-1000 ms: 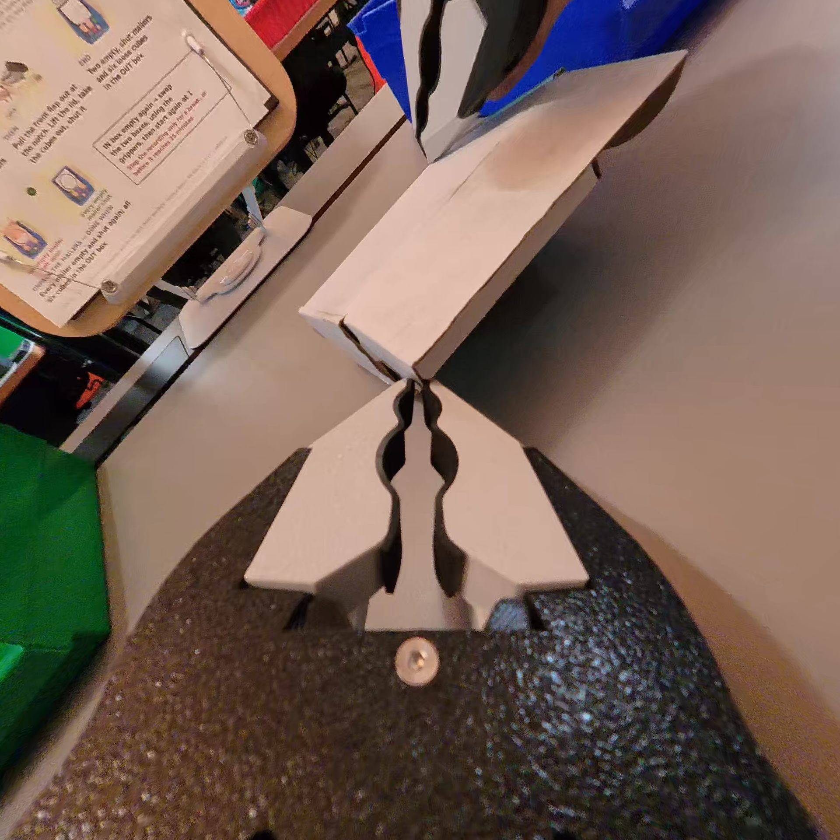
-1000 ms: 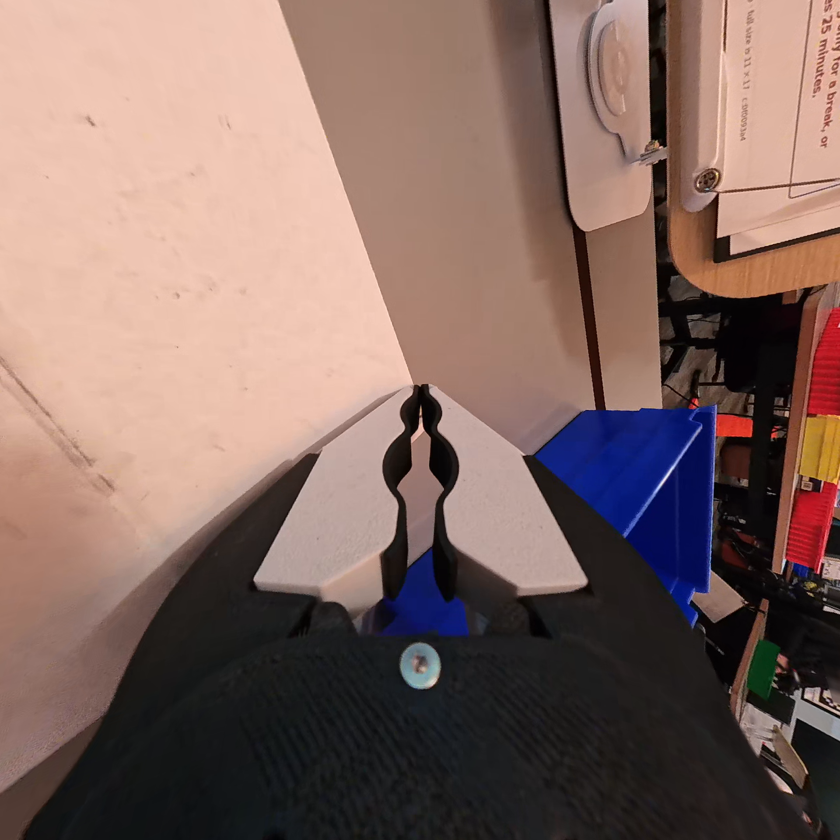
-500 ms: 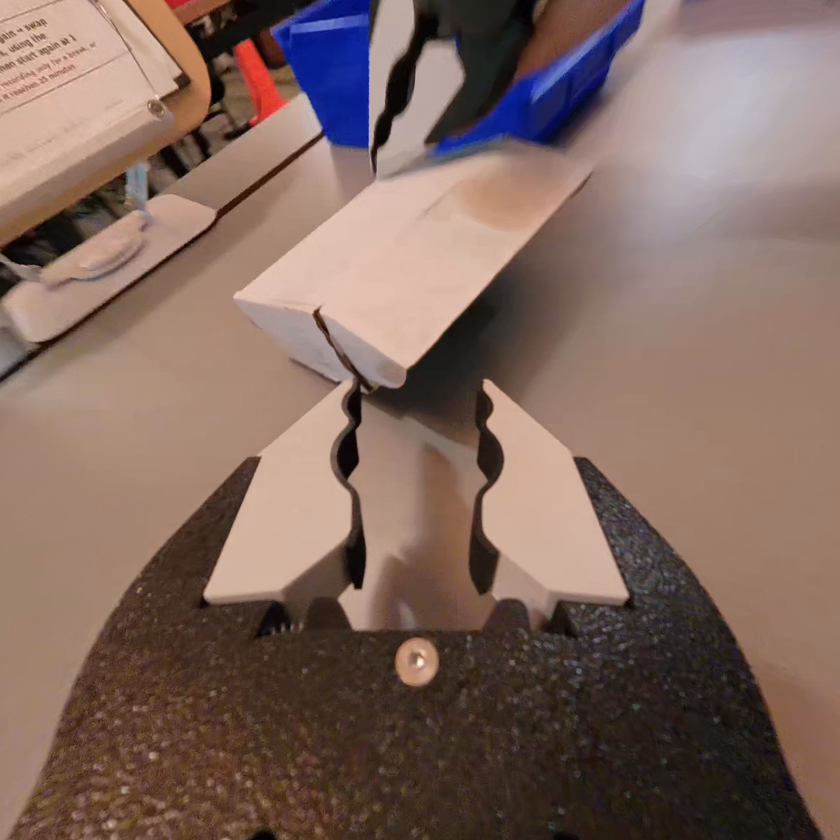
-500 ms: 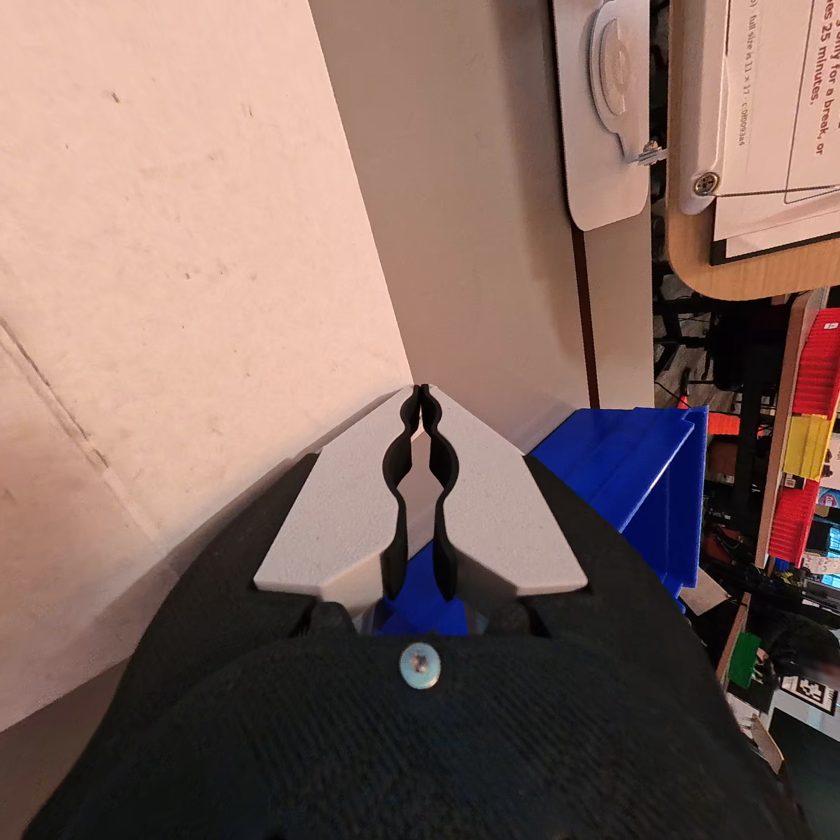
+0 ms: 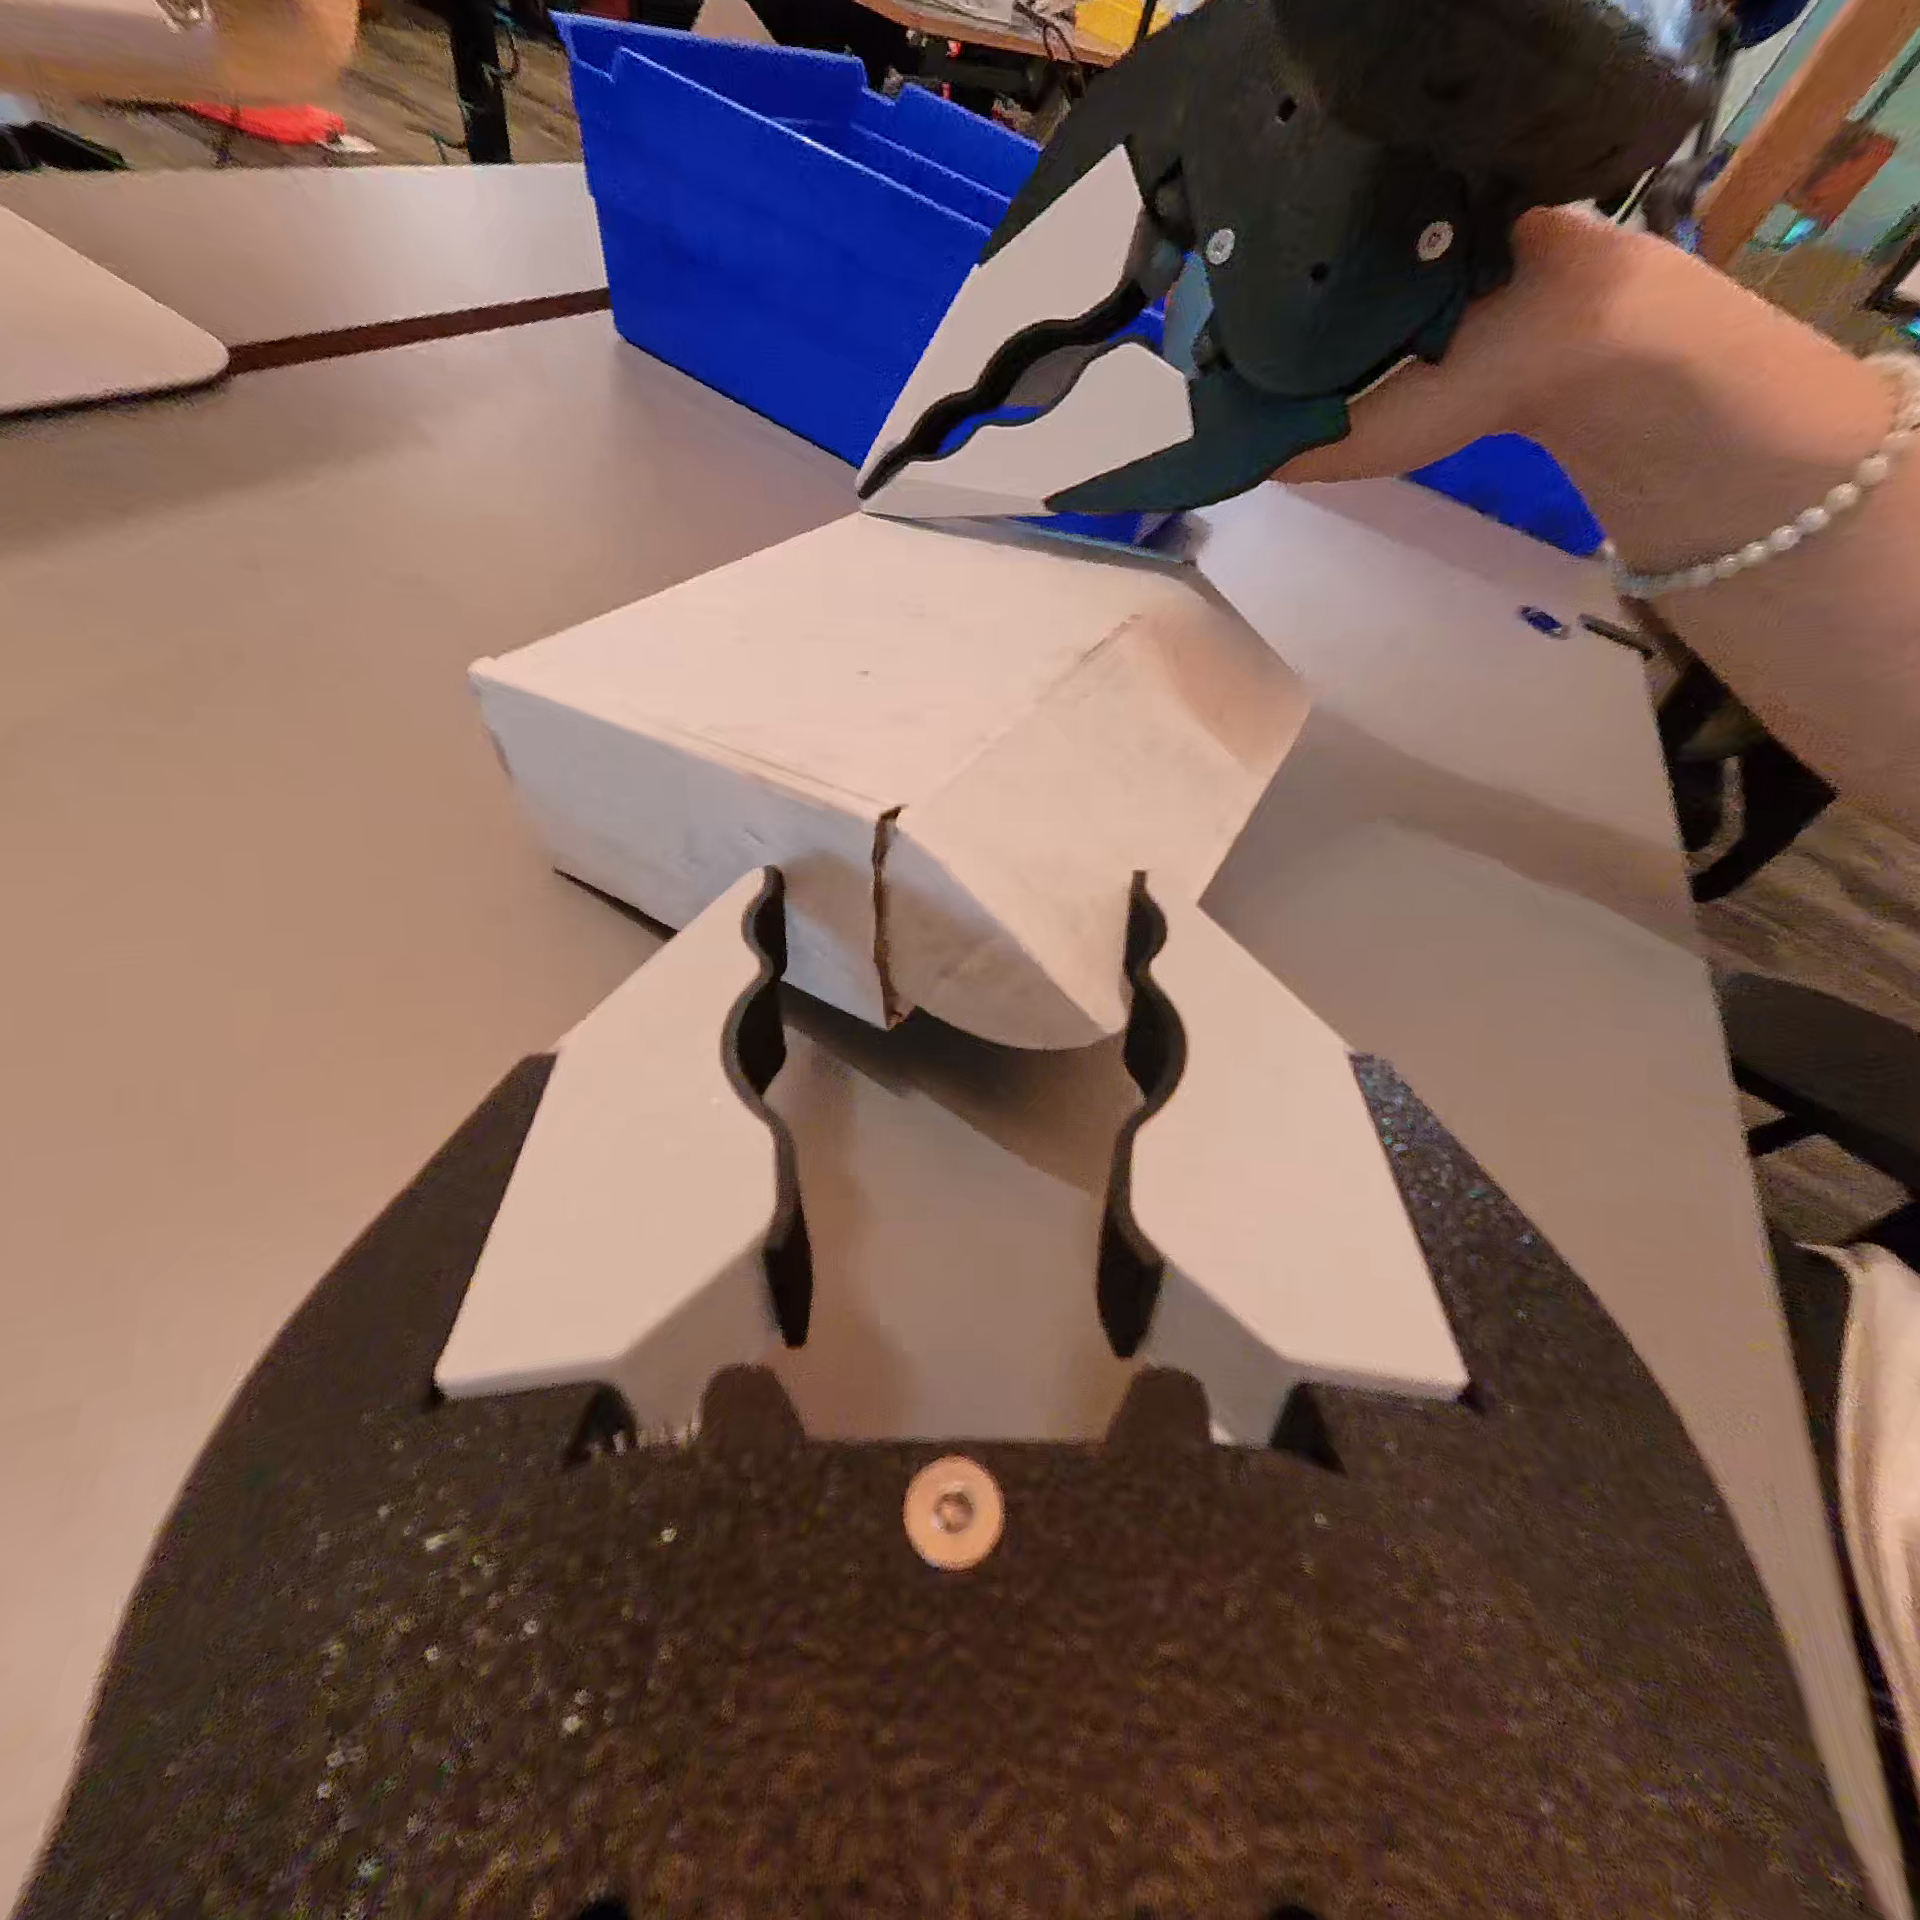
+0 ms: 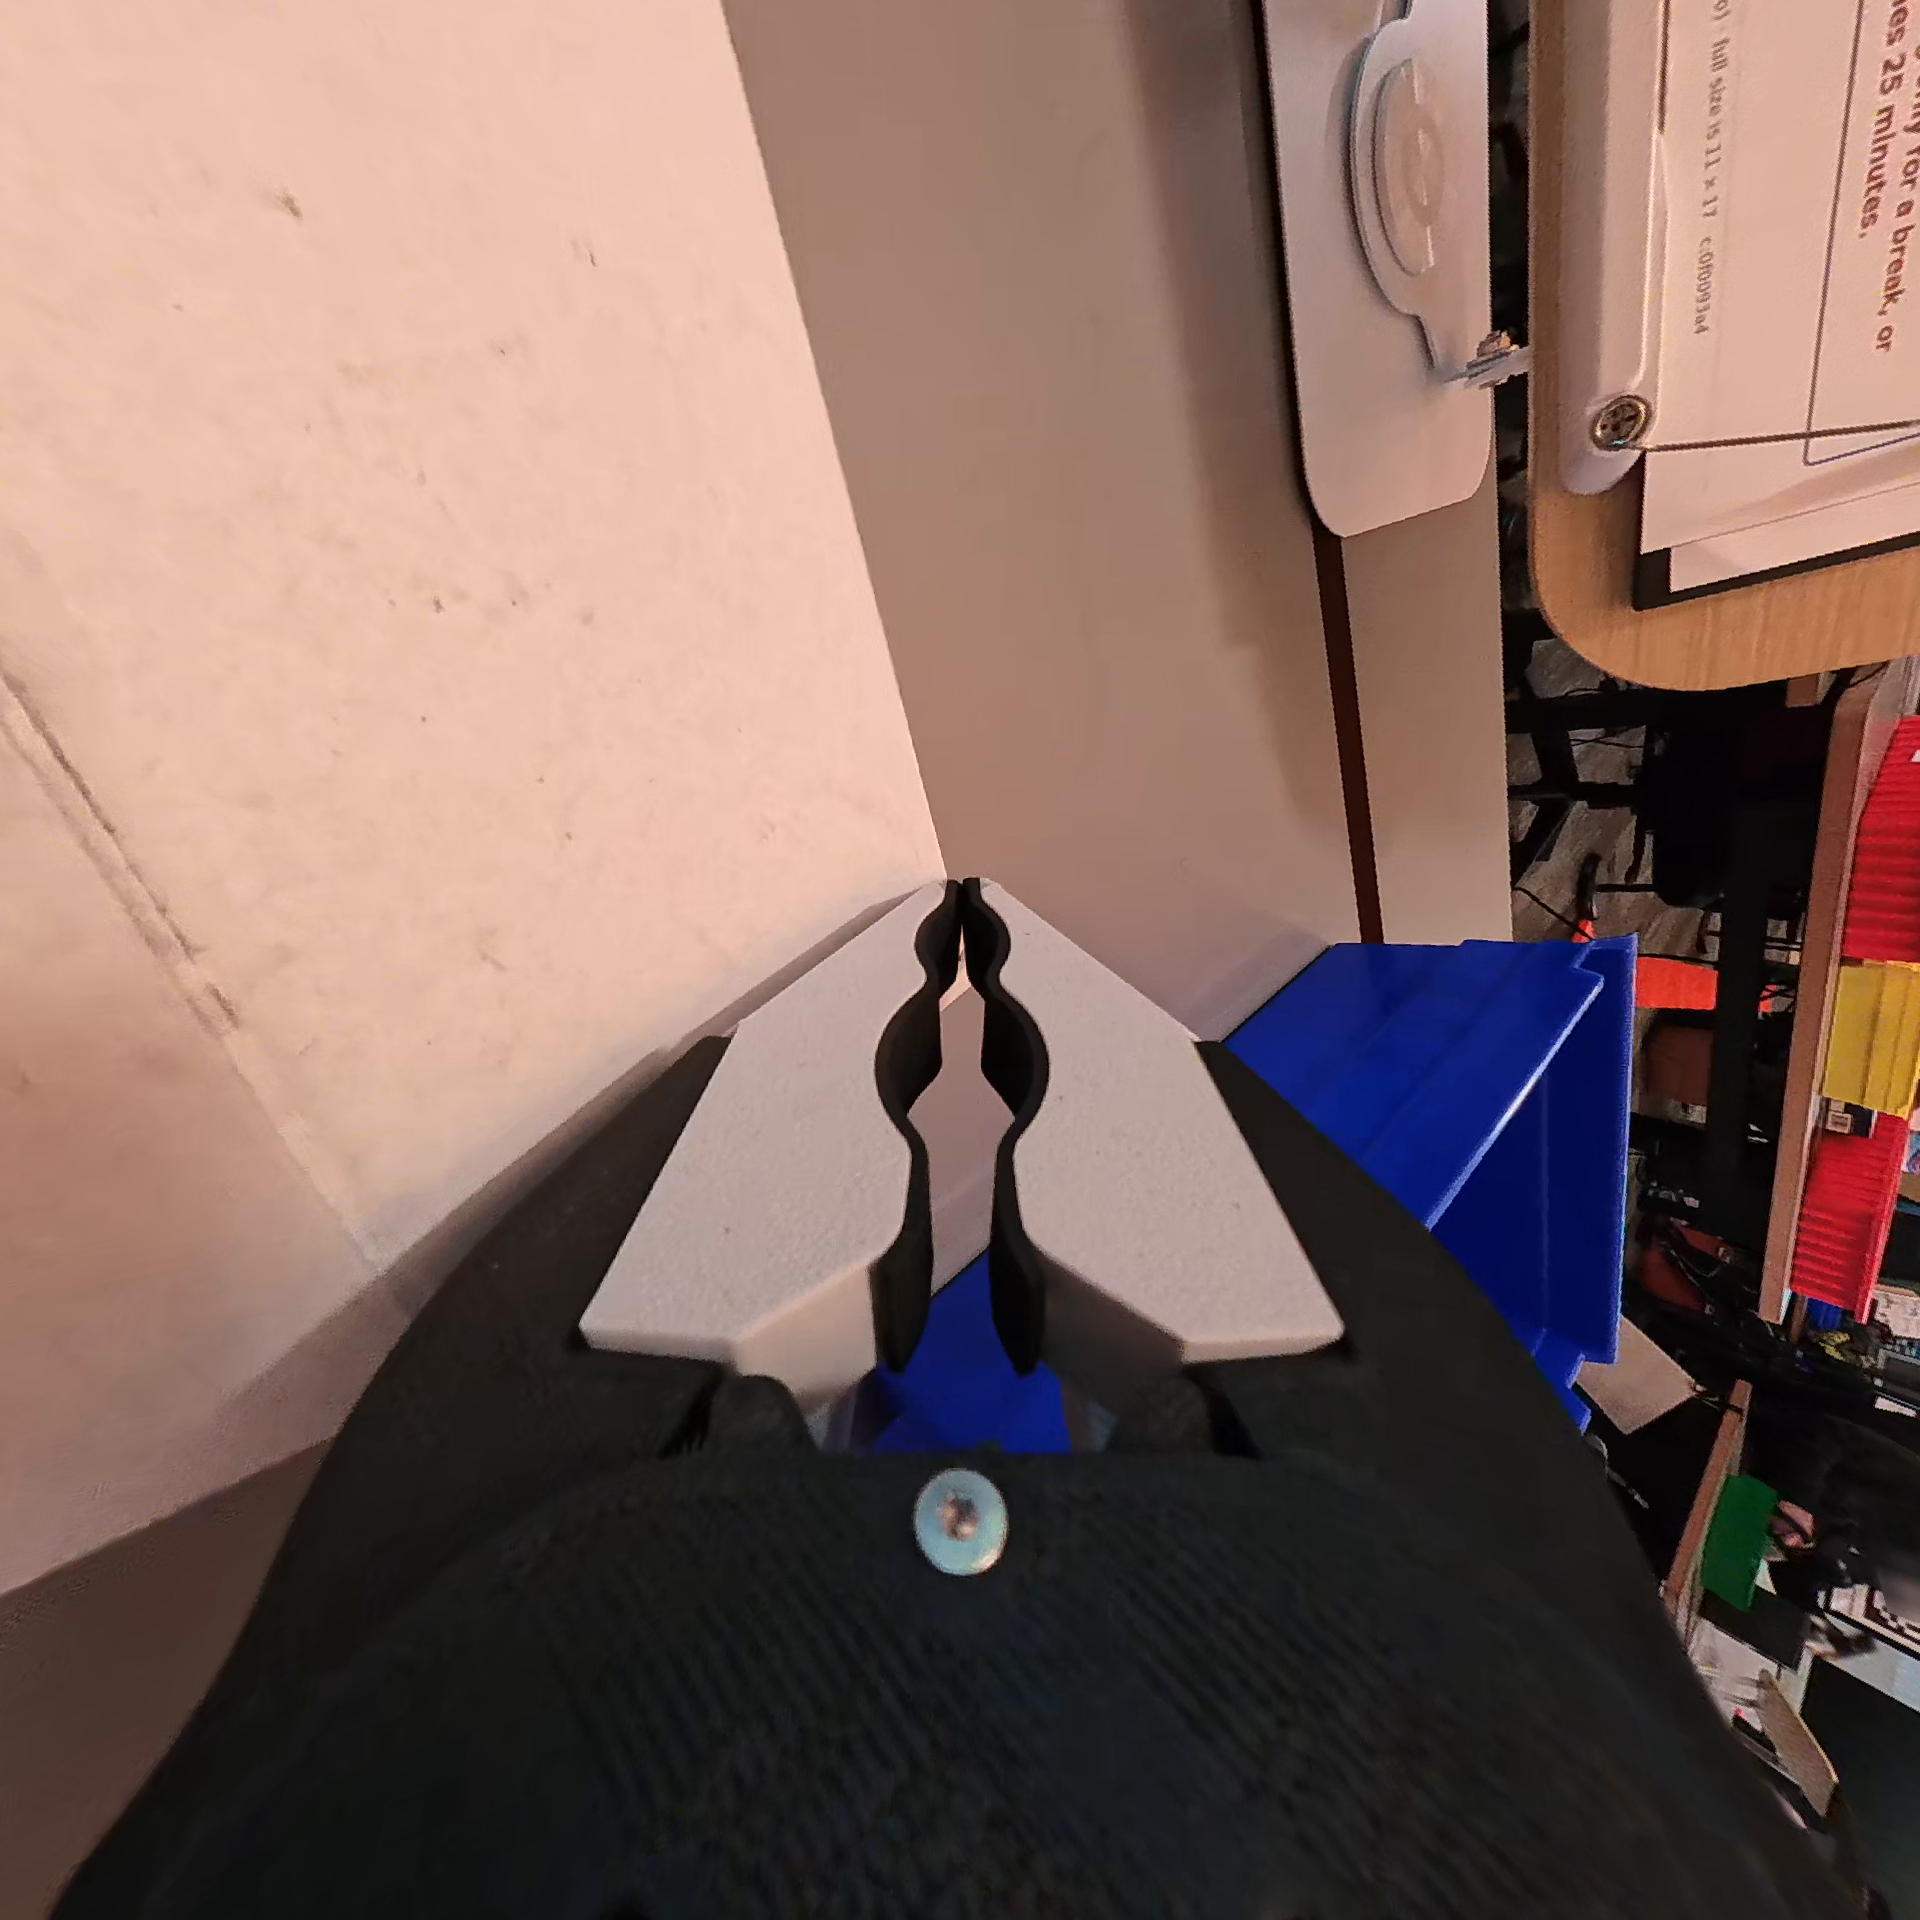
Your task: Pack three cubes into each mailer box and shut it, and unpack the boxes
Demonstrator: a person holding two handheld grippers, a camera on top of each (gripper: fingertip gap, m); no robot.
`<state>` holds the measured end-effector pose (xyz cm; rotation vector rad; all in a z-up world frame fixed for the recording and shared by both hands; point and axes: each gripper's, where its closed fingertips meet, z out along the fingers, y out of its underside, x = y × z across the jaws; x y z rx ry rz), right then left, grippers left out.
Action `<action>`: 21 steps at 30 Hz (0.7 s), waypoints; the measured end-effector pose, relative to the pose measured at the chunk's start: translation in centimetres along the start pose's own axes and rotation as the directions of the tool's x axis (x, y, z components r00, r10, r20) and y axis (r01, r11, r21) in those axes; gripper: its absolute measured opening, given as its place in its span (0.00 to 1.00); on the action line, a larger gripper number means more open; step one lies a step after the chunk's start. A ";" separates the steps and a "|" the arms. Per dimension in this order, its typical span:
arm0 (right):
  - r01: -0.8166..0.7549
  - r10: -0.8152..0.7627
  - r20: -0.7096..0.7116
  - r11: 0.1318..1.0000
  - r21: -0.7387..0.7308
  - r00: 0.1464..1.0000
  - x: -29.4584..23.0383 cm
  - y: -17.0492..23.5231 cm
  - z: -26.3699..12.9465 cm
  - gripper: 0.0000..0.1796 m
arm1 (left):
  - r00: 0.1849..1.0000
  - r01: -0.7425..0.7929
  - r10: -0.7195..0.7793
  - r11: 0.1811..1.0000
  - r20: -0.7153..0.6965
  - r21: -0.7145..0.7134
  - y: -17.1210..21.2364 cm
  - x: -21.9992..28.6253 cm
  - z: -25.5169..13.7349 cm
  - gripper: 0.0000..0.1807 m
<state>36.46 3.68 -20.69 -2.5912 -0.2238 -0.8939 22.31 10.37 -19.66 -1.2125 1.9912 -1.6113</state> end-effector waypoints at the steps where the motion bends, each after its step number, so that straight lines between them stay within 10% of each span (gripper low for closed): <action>1: 0.001 -0.001 -0.002 1.000 0.000 1.000 0.0 0.0 0.0 0.00 | 0.999 -0.024 0.024 1.000 0.025 -0.005 0.1 -0.3 0.0 0.31; 21: -0.216 0.190 0.164 0.963 0.159 0.968 0.0 -0.4 -0.1 0.00 | 0.991 -0.069 0.074 0.997 0.112 -0.042 0.5 -1.0 0.0 0.27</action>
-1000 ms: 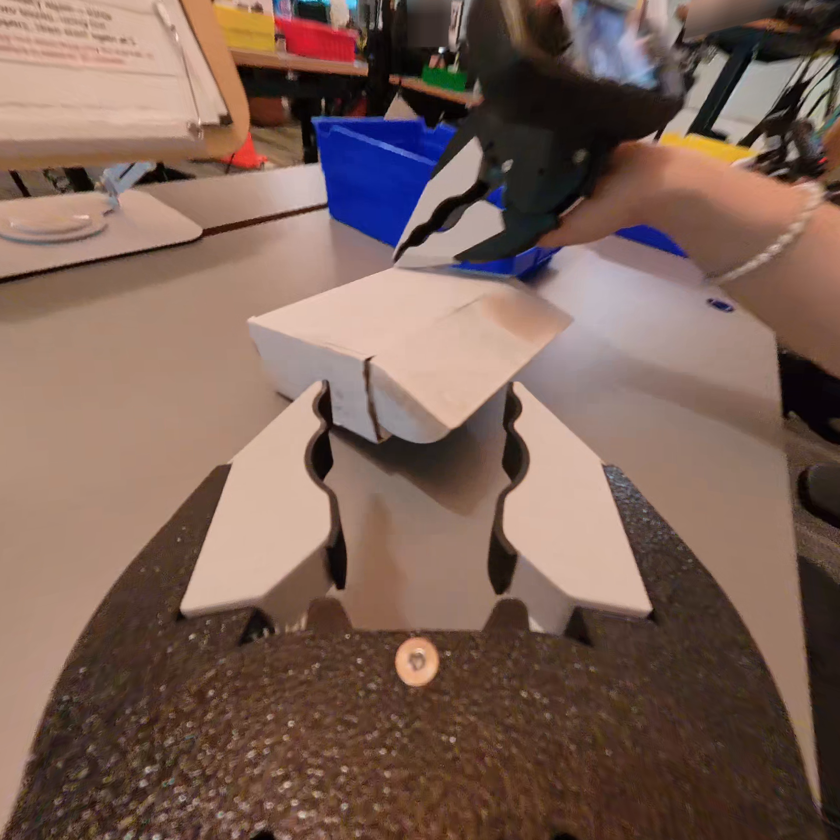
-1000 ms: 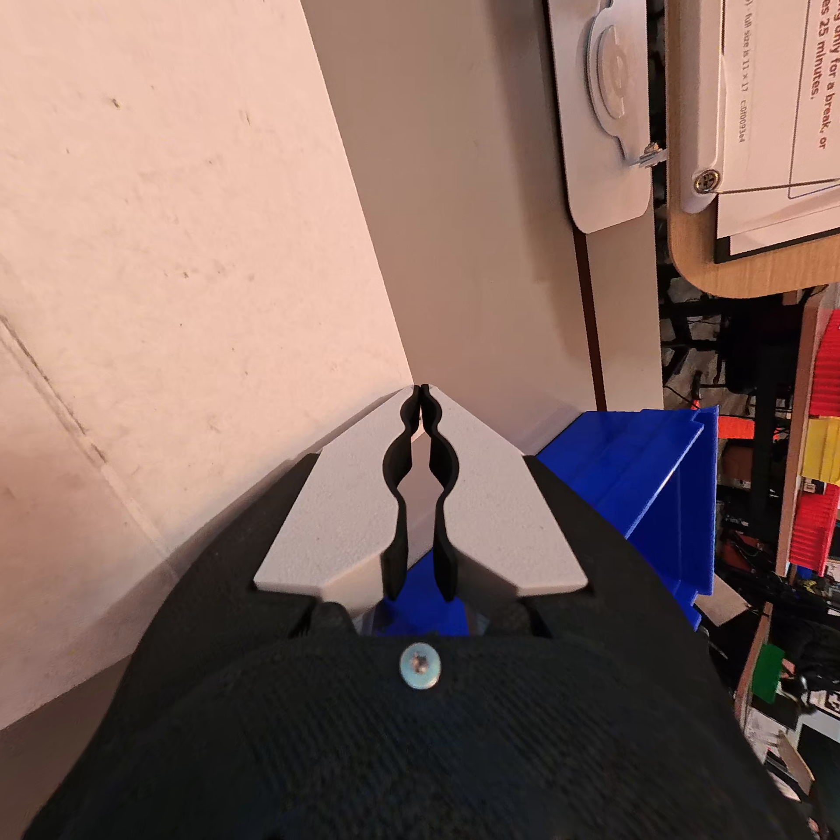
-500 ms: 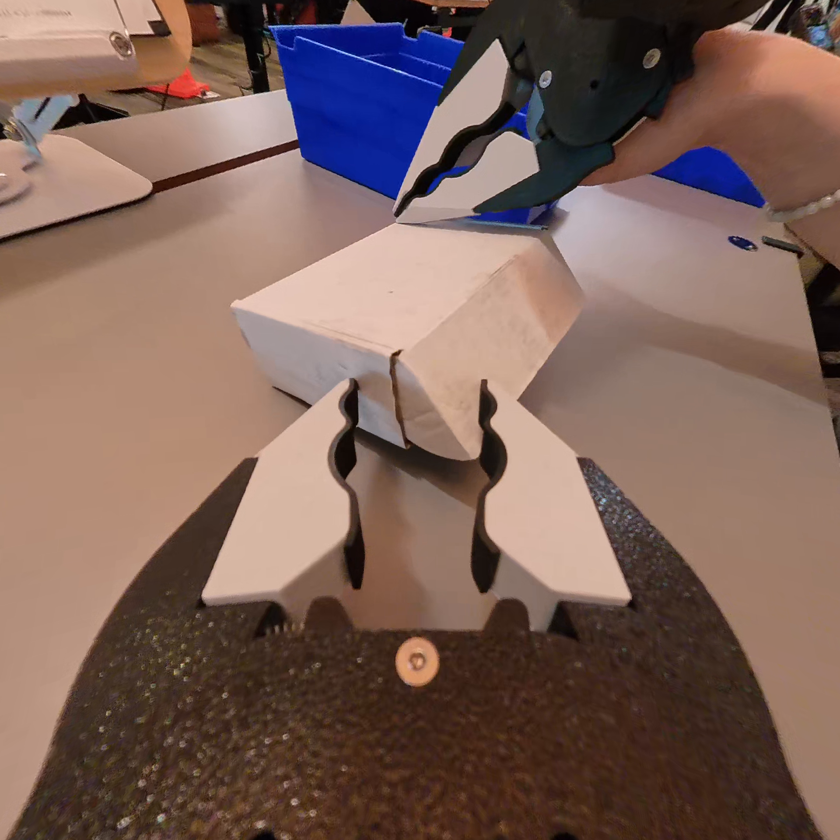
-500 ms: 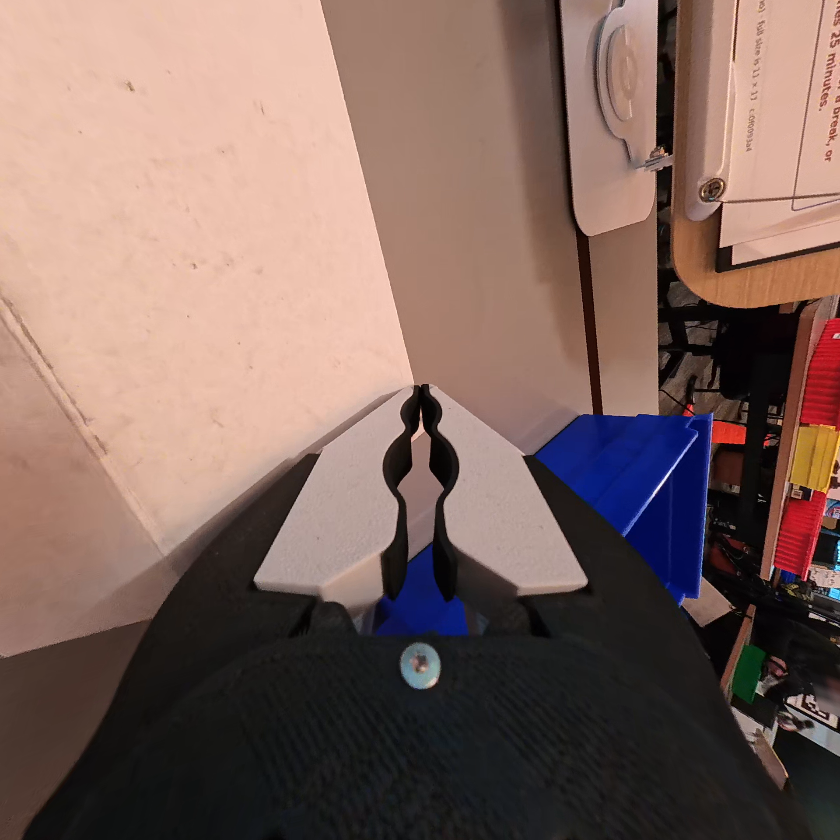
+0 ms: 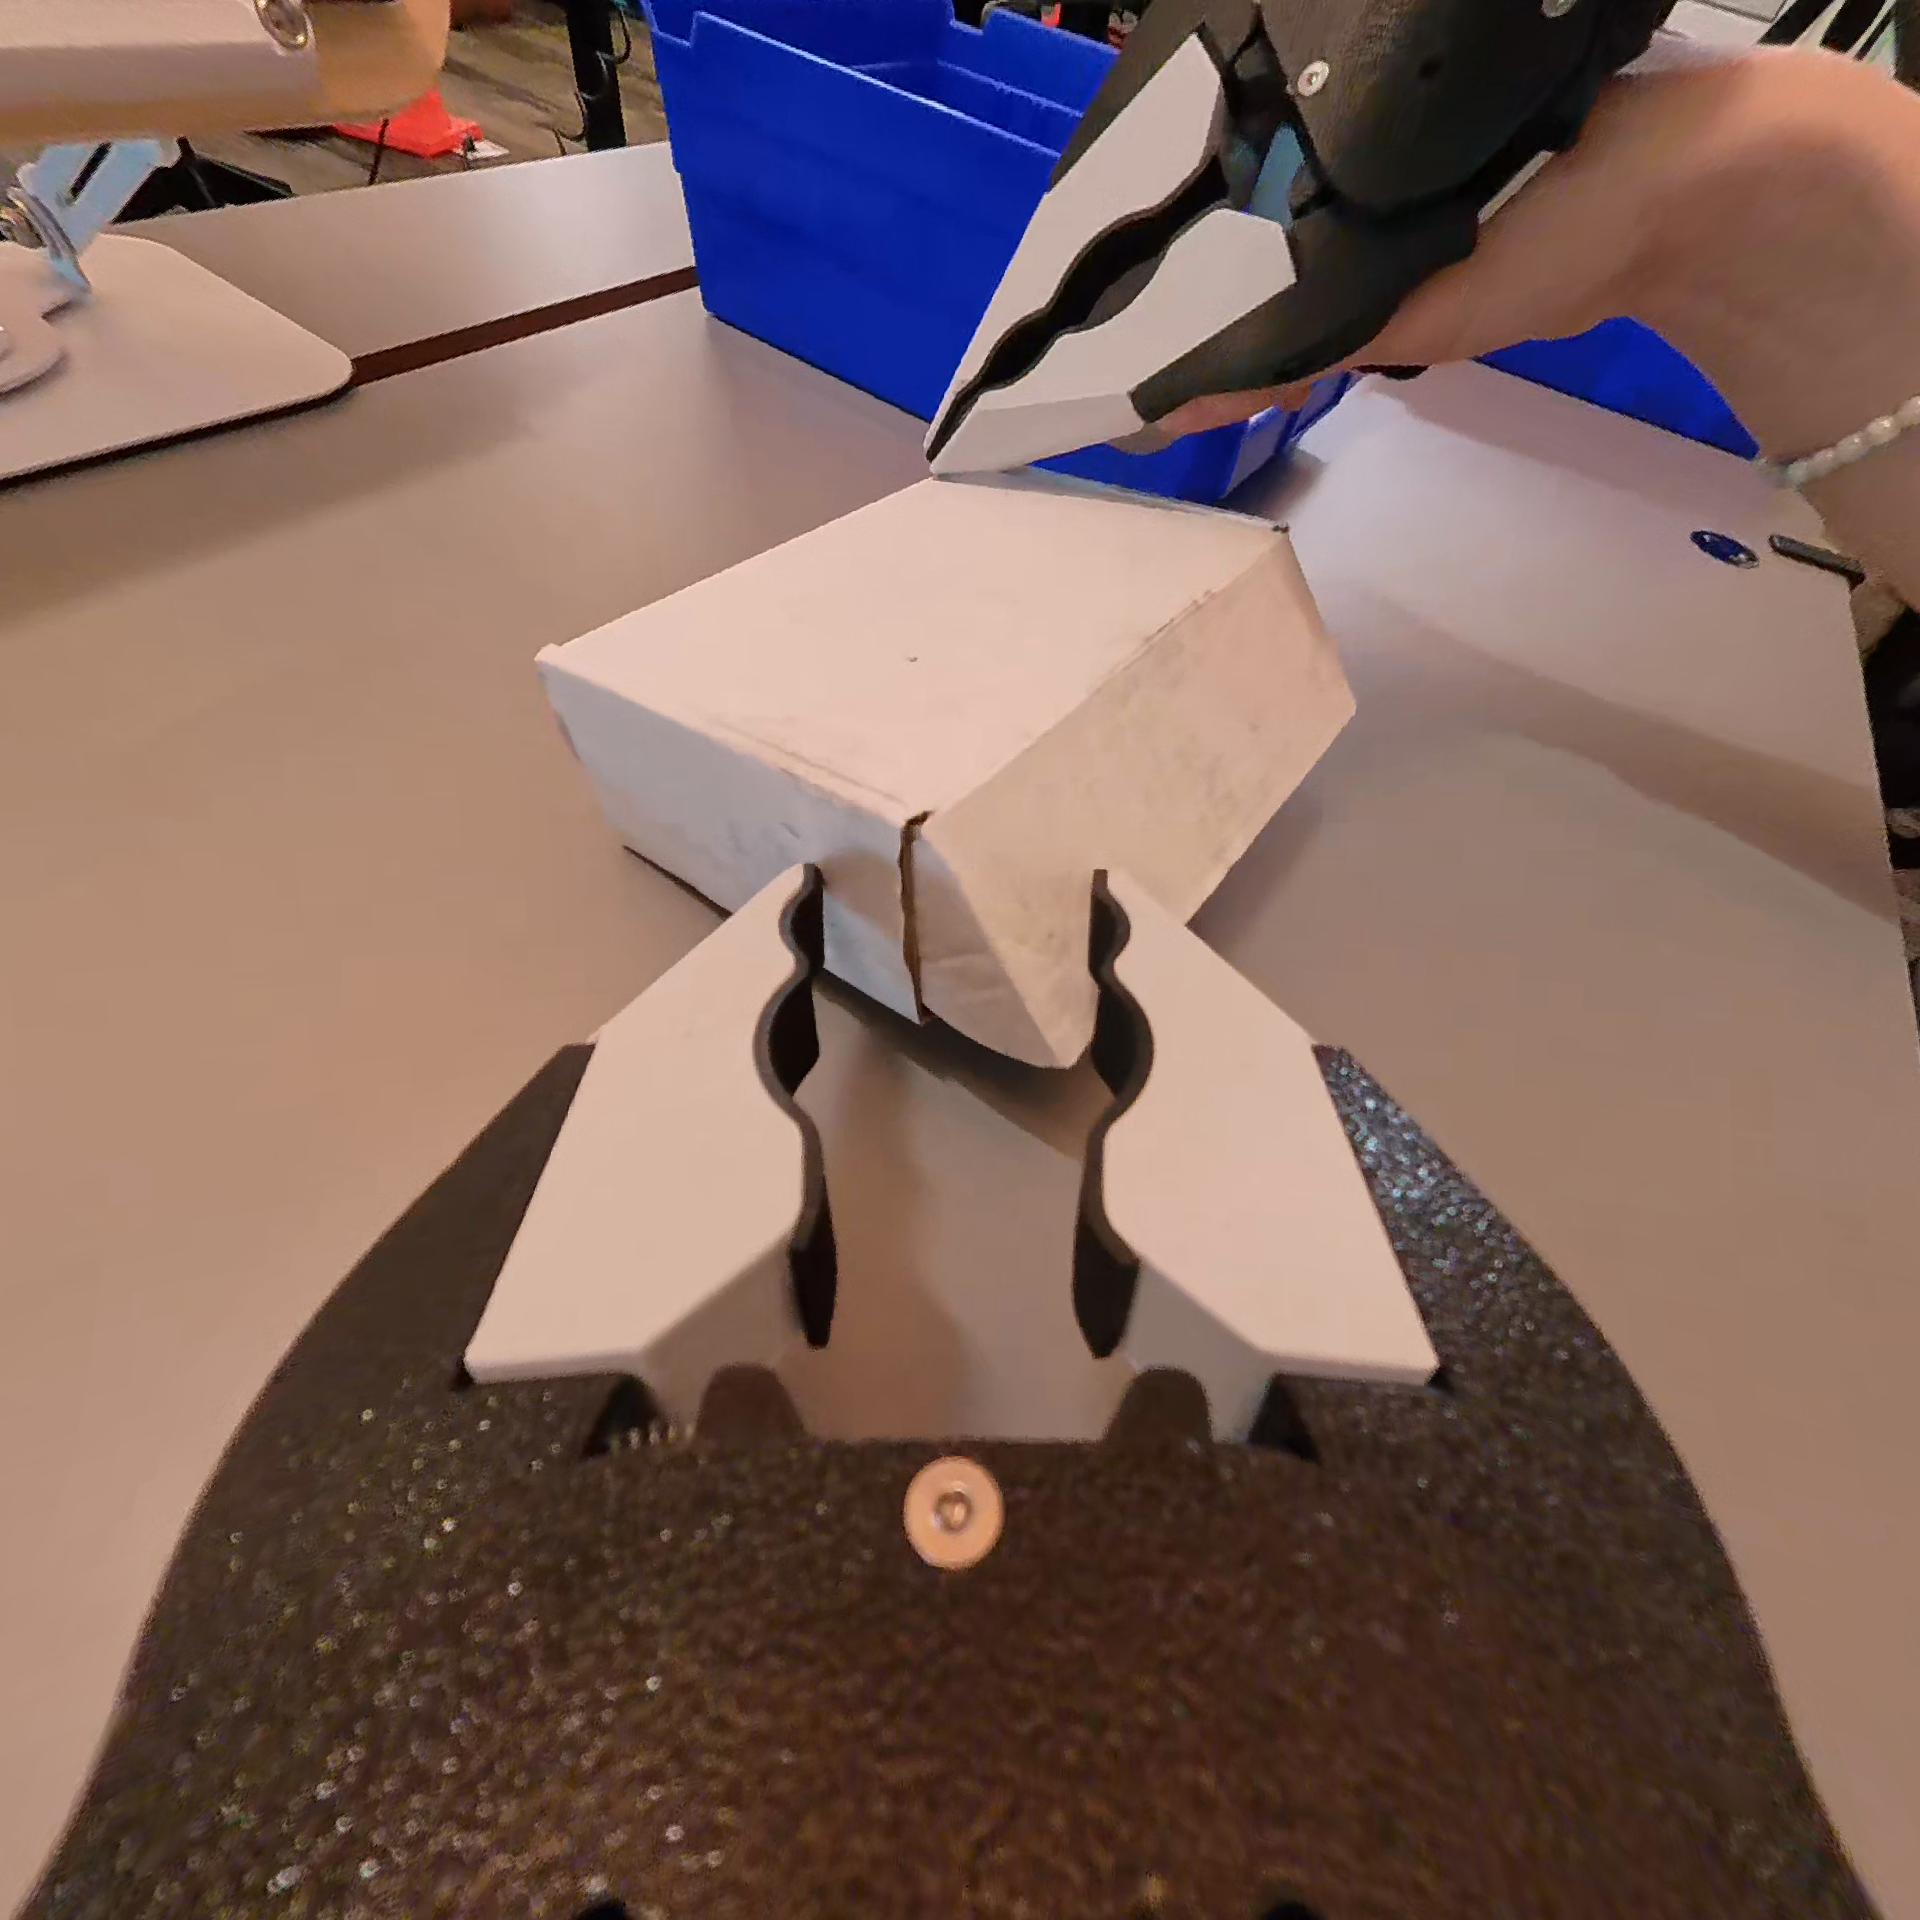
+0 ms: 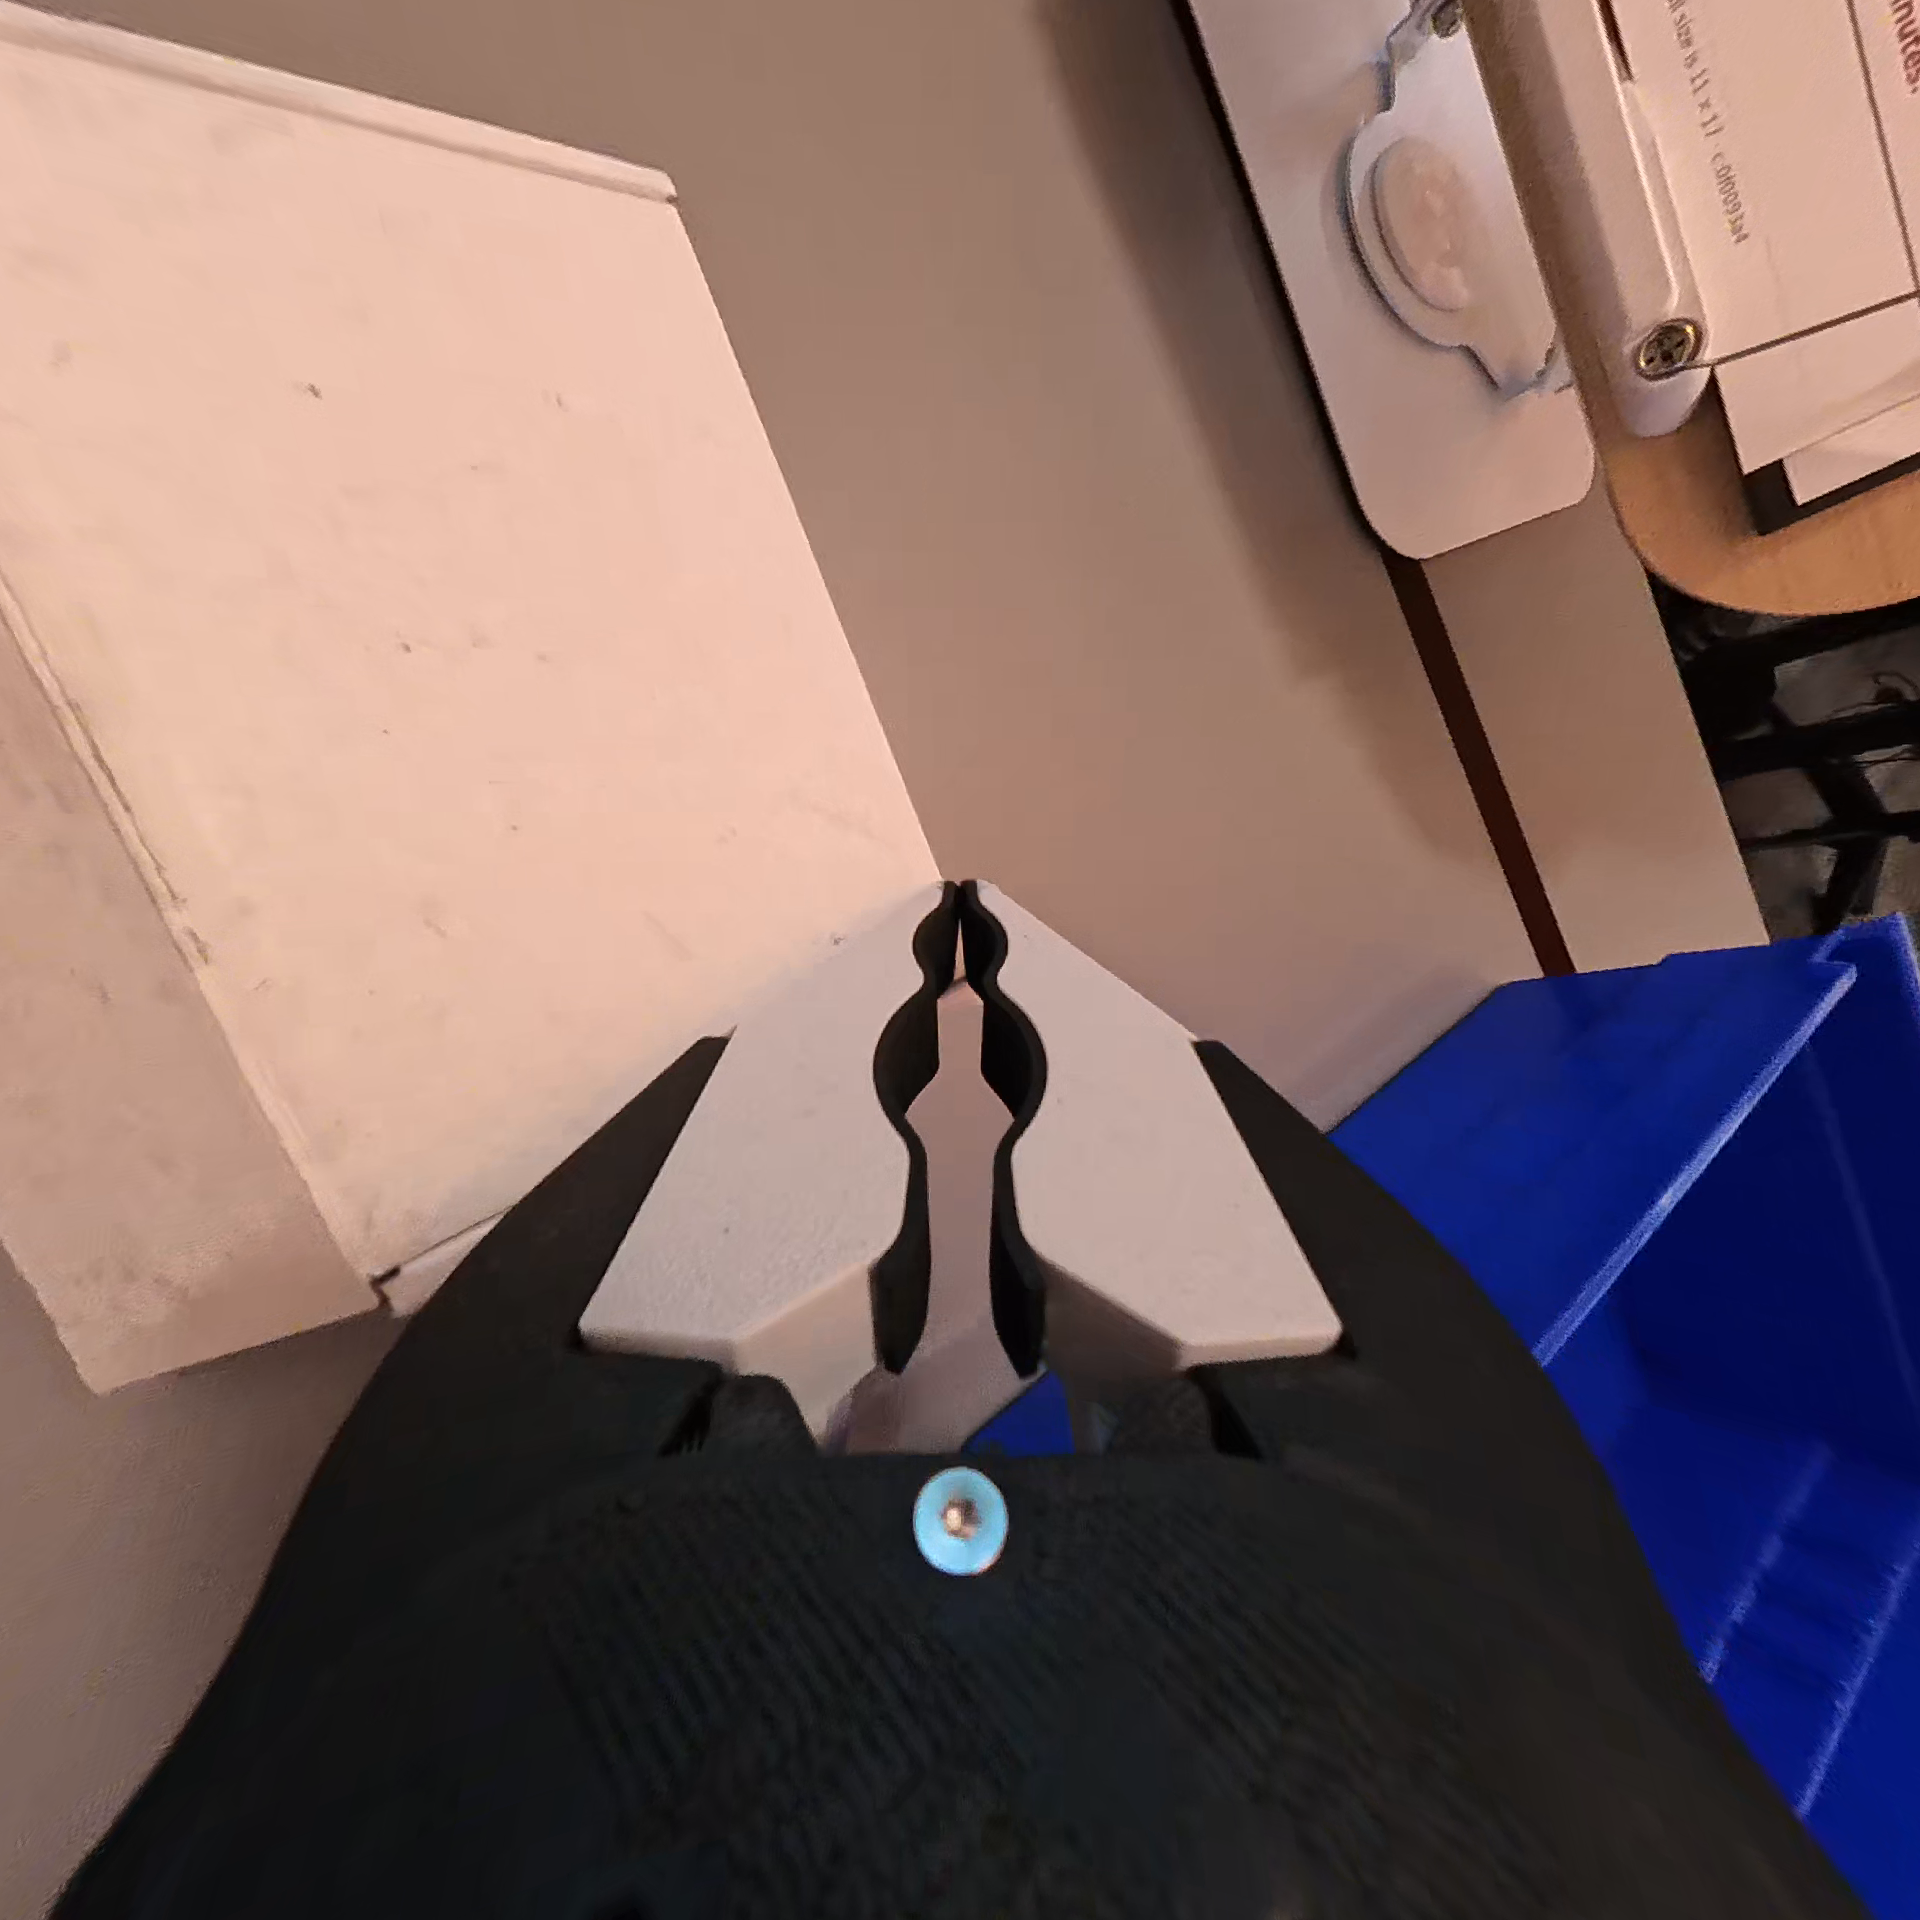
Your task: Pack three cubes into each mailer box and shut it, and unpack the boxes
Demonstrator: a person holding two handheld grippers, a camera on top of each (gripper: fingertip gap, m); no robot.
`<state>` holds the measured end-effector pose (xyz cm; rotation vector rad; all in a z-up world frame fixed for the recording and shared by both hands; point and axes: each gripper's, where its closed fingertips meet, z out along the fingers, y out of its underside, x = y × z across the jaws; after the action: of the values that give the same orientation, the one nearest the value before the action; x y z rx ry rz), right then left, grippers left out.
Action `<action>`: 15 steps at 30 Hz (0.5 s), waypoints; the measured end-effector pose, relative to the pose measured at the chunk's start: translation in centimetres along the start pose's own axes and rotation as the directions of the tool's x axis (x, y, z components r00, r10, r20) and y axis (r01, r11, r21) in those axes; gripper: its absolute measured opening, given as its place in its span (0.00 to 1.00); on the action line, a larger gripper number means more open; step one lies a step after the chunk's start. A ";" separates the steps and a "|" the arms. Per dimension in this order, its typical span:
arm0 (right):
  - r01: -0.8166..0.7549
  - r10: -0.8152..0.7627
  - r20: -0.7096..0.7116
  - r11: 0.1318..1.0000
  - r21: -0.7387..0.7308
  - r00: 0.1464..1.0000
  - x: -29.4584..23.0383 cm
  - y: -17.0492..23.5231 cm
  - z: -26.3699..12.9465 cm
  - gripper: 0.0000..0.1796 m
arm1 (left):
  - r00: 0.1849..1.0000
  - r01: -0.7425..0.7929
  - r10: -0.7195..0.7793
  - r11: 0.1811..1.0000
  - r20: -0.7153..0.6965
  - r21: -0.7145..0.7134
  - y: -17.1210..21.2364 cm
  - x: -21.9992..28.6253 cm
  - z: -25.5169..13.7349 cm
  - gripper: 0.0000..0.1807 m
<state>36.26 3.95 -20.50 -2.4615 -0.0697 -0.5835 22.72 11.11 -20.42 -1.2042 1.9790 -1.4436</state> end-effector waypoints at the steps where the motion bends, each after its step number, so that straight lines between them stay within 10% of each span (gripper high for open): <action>1: -0.001 0.001 0.000 1.000 0.002 1.000 0.0 -0.1 0.1 0.00 | 1.000 0.007 -0.007 1.000 0.001 0.001 -0.1 0.0 0.0 0.27; 15: 0.039 -0.038 0.020 0.999 -0.034 0.999 0.7 -0.1 1.0 0.00 | 0.991 0.130 -0.129 0.990 -0.031 0.058 -2.1 -1.2 0.1 0.26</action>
<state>37.24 4.61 -20.88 -2.5038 -0.1158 -0.5822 24.28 11.88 -18.72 -1.3143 1.8913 -1.5793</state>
